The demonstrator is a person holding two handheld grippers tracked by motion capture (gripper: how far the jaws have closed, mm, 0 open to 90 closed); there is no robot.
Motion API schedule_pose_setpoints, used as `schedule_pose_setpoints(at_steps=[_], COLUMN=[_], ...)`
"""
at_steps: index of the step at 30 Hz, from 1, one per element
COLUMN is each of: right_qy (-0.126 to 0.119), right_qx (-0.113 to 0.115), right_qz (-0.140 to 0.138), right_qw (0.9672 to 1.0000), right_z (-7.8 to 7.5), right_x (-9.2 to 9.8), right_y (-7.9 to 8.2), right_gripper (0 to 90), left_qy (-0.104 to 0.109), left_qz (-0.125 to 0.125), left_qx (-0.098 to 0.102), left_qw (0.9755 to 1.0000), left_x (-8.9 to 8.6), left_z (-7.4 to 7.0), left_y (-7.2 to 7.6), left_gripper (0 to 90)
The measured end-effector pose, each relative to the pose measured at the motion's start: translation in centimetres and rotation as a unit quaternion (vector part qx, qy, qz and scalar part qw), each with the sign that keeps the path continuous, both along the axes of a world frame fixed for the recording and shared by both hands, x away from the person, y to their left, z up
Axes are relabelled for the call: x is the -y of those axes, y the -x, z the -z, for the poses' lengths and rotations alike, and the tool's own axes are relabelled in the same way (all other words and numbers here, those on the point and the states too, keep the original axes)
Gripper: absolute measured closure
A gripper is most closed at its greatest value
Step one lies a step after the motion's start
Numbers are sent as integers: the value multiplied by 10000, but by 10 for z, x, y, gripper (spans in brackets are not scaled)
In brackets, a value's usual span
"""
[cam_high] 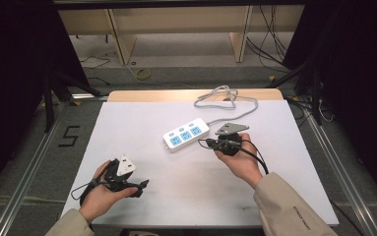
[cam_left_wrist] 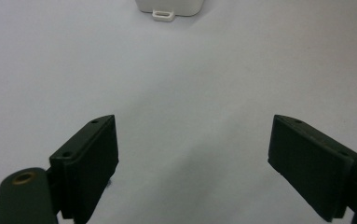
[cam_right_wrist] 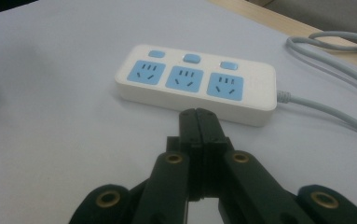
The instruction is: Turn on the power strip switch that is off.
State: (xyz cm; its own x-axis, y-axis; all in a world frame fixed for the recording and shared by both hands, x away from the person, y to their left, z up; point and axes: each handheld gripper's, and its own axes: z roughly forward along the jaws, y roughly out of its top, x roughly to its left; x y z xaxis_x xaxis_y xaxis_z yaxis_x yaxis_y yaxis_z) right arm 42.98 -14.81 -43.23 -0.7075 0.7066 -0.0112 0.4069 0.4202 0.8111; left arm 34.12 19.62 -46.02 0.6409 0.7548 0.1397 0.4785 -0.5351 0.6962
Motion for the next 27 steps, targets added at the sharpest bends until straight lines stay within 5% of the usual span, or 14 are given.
schedule_pose_setpoints(at_steps=[27], right_qy=[10], right_qx=[-62], right_qz=[-67], right_qw=[10000], right_z=[1], right_x=[-30], right_y=[-25], right_gripper=[900], left_qy=[42], left_qz=[8], left_qx=[-12], left_qw=[10000], left_x=[1], left_z=[1], left_y=[0], left_gripper=[155])
